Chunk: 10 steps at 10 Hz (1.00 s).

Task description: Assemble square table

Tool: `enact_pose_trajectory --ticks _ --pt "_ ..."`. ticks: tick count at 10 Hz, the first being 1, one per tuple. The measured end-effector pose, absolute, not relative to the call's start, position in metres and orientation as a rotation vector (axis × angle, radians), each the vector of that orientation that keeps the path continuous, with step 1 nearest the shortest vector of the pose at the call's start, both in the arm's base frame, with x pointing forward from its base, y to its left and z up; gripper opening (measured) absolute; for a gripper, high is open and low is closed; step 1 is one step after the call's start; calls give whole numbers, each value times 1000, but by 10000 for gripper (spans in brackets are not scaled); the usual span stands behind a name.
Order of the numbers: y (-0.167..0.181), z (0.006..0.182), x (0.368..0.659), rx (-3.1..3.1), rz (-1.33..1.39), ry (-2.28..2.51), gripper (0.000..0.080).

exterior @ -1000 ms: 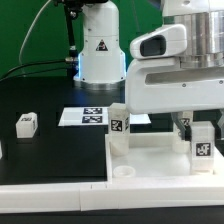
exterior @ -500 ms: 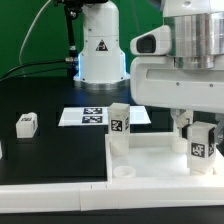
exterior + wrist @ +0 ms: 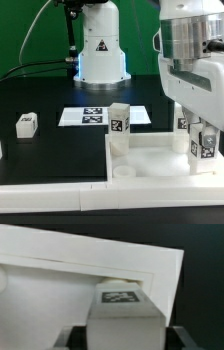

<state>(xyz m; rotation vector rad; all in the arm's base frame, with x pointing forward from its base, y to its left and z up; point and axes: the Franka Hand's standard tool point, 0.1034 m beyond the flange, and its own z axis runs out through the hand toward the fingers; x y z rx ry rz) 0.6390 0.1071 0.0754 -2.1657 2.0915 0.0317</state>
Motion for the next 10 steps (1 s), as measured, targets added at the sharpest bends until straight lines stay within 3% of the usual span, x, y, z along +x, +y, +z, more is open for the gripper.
enact_pose_trajectory --ticks 2,4,6,7,8,9,10 --pt "103 75 639 -1934 82 2275 285" --pt "103 75 640 -2074 68 2155 285" --pt "108 76 646 -2451 17 1741 523" --pt "113 76 646 -2572 3 1558 523" --pt "111 76 646 -2624 -5 1471 610" --pt "110 76 646 -2665 -12 1395 643" --pt "110 76 646 -2713 -20 1305 643"
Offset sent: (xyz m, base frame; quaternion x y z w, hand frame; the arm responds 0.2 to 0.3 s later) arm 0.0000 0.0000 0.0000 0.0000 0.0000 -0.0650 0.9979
